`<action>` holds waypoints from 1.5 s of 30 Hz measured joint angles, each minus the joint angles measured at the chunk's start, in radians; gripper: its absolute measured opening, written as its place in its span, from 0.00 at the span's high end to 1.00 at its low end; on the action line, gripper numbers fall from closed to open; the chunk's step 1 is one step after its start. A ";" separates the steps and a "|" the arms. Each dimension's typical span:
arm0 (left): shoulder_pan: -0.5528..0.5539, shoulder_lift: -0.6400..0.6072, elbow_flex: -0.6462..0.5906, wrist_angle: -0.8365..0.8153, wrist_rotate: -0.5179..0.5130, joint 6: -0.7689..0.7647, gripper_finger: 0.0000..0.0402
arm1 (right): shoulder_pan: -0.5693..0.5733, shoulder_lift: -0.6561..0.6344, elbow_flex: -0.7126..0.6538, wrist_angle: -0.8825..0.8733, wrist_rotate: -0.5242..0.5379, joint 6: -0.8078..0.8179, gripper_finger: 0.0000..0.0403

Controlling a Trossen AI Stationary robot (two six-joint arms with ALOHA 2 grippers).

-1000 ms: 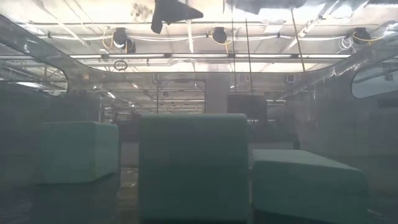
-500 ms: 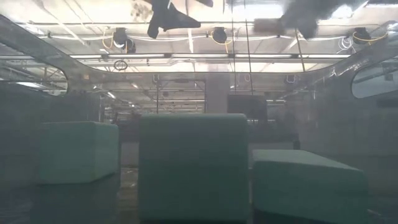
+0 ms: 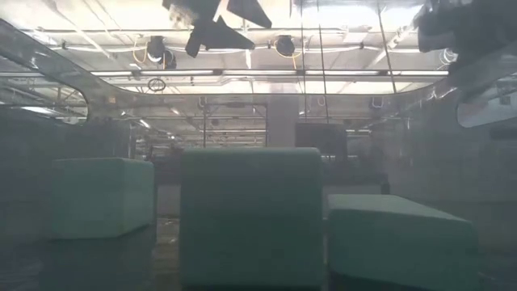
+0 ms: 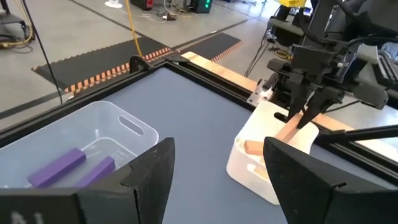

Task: Sort & place blocks by color
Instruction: Put the brown block into the white bin, then return to Home Position

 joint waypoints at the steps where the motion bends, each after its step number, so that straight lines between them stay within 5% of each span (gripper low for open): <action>1: 0.000 0.000 0.000 0.000 0.000 0.006 0.39 | 0.007 0.000 0.000 -0.011 0.000 0.000 0.87; 11: -0.006 0.000 0.000 -0.026 0.024 0.097 0.39 | 0.034 0.000 0.000 -0.025 0.002 0.011 0.84; 17: -0.006 0.000 0.000 -0.021 0.024 0.188 0.39 | 0.034 0.000 0.000 -0.024 0.003 0.023 0.69; 22: -0.006 -0.009 0.000 -0.081 0.053 0.122 0.39 | 0.034 0.000 0.000 -0.020 0.002 0.023 0.58; 30: 0.056 -0.194 -0.001 -0.510 0.119 0.061 0.39 | 0.030 0.000 0.000 -0.032 0.016 -0.081 0.53; 36: 0.060 -0.347 -0.001 -0.726 0.123 0.072 0.39 | 0.016 -0.001 0.000 -0.037 0.173 -0.070 0.53; 40: 0.039 -0.441 -0.019 -0.804 0.112 0.073 0.39 | 0.016 0.000 0.000 -0.037 0.284 -0.024 0.53; 45: 0.008 -0.595 -0.163 -0.706 0.106 0.078 0.39 | 0.016 -0.004 0.000 -0.013 0.299 -0.060 0.53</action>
